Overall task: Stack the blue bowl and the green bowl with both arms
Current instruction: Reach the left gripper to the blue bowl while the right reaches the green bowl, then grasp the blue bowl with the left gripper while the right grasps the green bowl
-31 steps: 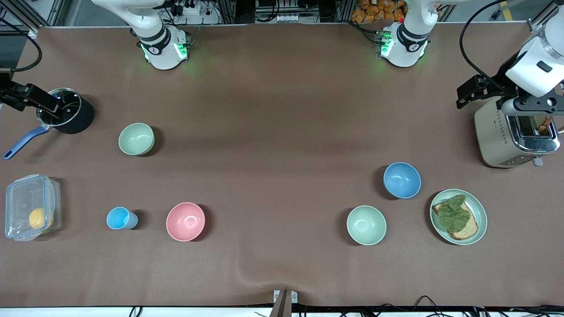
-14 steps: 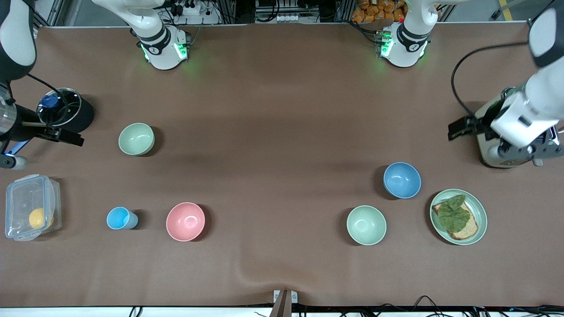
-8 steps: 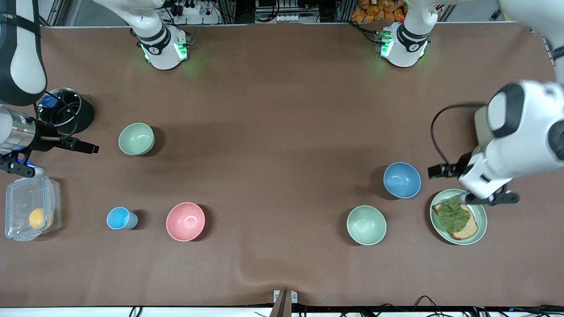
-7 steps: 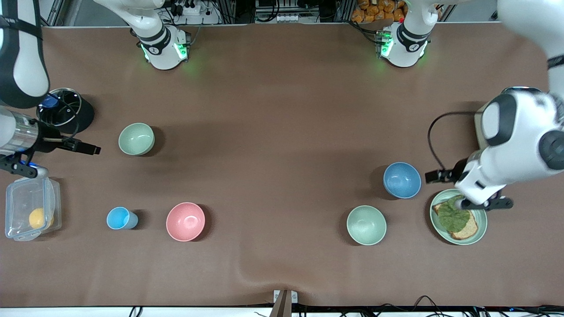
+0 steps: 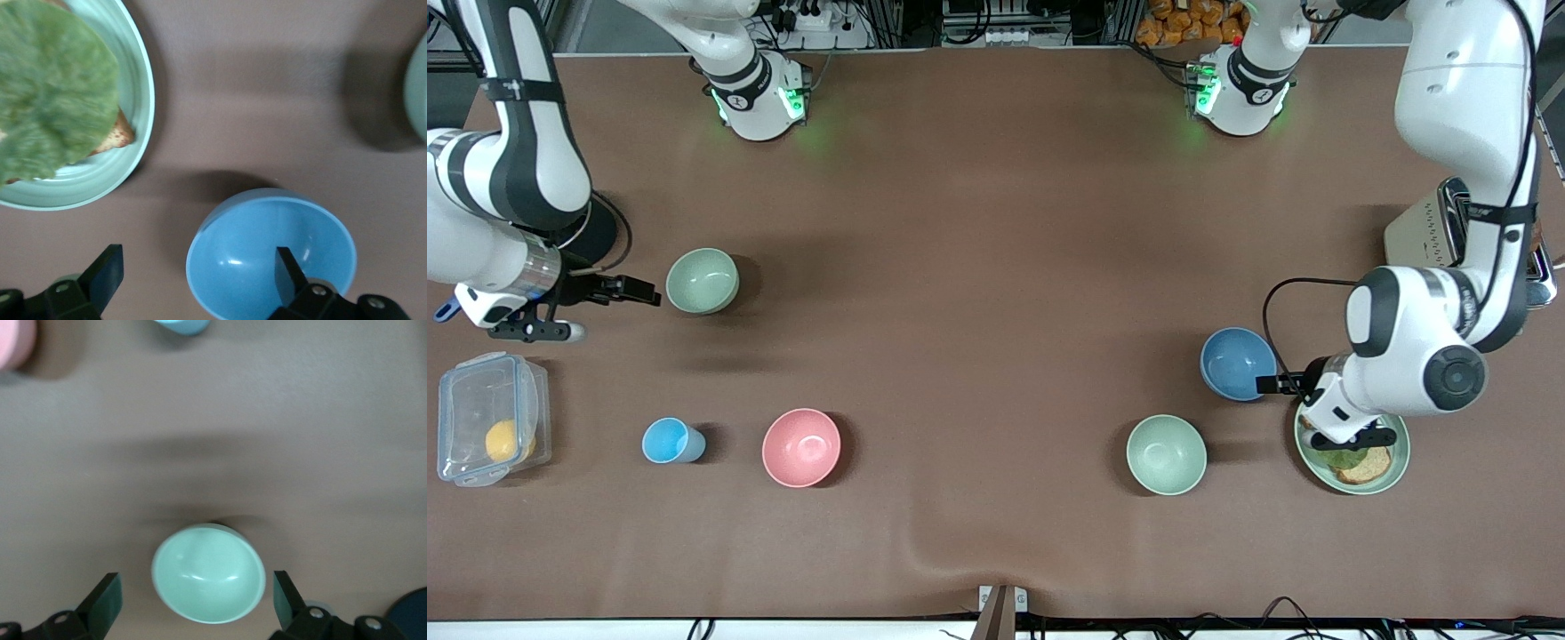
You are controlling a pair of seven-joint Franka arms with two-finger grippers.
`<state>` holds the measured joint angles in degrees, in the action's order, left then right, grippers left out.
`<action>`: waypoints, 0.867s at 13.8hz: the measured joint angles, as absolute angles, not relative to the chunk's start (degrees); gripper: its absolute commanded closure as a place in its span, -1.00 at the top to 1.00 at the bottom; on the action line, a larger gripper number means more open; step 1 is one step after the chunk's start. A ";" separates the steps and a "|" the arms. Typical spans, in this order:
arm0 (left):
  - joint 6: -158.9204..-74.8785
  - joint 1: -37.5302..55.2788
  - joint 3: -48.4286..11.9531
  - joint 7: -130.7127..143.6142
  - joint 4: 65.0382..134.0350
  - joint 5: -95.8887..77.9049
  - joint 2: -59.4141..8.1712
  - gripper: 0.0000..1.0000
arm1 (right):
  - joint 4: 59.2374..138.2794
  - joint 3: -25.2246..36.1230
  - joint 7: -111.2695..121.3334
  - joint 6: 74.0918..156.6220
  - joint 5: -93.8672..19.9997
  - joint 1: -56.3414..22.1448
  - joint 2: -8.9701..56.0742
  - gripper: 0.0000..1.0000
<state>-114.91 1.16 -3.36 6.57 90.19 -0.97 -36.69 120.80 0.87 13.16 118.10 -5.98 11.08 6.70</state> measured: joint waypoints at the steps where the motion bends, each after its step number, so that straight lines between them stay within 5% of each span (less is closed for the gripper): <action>1: -115.62 1.21 -3.37 6.57 90.89 -0.78 -37.39 1.00 | 122.45 0.91 15.64 119.46 -6.14 12.75 6.59 1.00; 5: -116.30 1.32 -3.38 6.57 92.37 1.25 -39.29 1.00 | 131.19 0.90 21.05 130.00 -6.56 14.85 6.49 1.00; 7: -116.42 1.44 -3.38 6.57 92.88 1.28 -39.47 -0.91 | 134.99 0.74 22.03 135.54 -6.57 14.85 6.56 0.95; 10: -116.49 1.61 -3.47 6.56 93.03 1.28 -39.44 -1.00 | 141.93 0.46 23.71 147.73 -6.58 14.83 7.58 0.17; 12: -116.52 1.65 -3.48 6.56 93.03 1.28 -39.41 -1.00 | 143.86 0.35 24.06 151.00 -6.58 14.83 8.78 -0.78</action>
